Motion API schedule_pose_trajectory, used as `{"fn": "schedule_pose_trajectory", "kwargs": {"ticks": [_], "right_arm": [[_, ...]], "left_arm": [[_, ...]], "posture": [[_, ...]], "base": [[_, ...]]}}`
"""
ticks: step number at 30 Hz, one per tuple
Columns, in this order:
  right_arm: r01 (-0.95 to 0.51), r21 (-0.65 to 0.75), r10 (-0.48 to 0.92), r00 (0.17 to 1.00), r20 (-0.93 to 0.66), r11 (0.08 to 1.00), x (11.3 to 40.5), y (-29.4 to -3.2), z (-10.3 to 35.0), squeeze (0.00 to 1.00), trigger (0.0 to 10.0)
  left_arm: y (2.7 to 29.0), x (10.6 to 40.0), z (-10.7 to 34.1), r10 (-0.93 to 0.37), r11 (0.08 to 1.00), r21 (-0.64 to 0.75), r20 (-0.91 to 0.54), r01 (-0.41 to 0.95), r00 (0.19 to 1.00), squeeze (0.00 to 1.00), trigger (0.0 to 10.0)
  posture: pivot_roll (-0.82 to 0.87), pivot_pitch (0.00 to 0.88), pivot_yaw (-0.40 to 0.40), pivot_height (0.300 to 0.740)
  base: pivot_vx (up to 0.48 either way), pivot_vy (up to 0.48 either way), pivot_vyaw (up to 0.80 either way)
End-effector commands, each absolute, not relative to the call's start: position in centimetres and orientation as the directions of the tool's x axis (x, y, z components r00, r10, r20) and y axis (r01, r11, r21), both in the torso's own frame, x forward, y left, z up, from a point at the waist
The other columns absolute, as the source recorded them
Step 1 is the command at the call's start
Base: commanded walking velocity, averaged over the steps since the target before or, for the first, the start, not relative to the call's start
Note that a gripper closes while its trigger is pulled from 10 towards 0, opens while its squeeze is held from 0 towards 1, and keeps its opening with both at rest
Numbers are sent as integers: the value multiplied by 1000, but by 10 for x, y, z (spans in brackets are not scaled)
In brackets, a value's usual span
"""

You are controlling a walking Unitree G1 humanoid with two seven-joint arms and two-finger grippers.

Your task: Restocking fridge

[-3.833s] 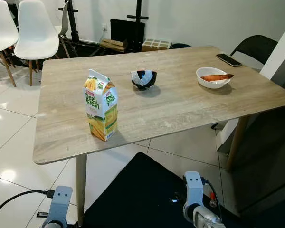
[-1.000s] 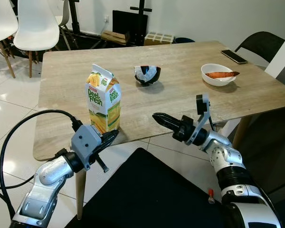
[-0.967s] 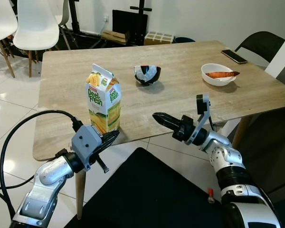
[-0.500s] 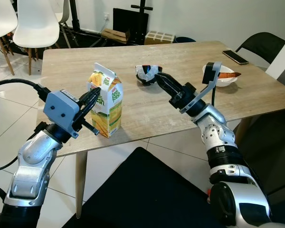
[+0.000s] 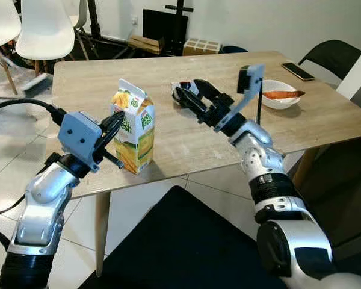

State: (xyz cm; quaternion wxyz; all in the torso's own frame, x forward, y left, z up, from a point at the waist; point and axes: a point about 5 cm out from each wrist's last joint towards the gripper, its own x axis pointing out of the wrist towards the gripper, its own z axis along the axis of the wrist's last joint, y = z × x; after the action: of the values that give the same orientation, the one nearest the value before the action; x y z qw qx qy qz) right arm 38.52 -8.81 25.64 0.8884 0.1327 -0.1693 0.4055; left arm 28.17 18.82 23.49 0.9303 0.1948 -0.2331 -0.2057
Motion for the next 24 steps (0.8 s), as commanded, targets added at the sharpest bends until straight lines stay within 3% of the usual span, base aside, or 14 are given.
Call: {"fn": "schedule_pose_trajectory", "kwargs": {"ticks": [1,4,10,24], "right_arm": [[-767,82,681,608,408,636,386,-81,261,0,10000],[-773,78,687,602,407,630,386,-78,263,0,10000],[-813,57,740,555,379,580,384,-52,264,0,10000],[-841,1,807,520,280,542,378,-23,254,0,10000]], "left_arm": [[193,283,242,-457,835,490,360,252,814,0,10000],[193,283,245,-450,836,494,371,238,812,0,10000],[214,283,263,-285,891,452,482,44,828,0,10000],[227,283,259,-214,890,455,464,-24,860,0,10000]], "posture": [[-28,38,-87,740],[-28,38,-87,740],[-27,44,-94,740],[-31,45,-92,740]], "base": [[0,0,0],[0,0,0],[0,0,0],[0,0,0]]}}
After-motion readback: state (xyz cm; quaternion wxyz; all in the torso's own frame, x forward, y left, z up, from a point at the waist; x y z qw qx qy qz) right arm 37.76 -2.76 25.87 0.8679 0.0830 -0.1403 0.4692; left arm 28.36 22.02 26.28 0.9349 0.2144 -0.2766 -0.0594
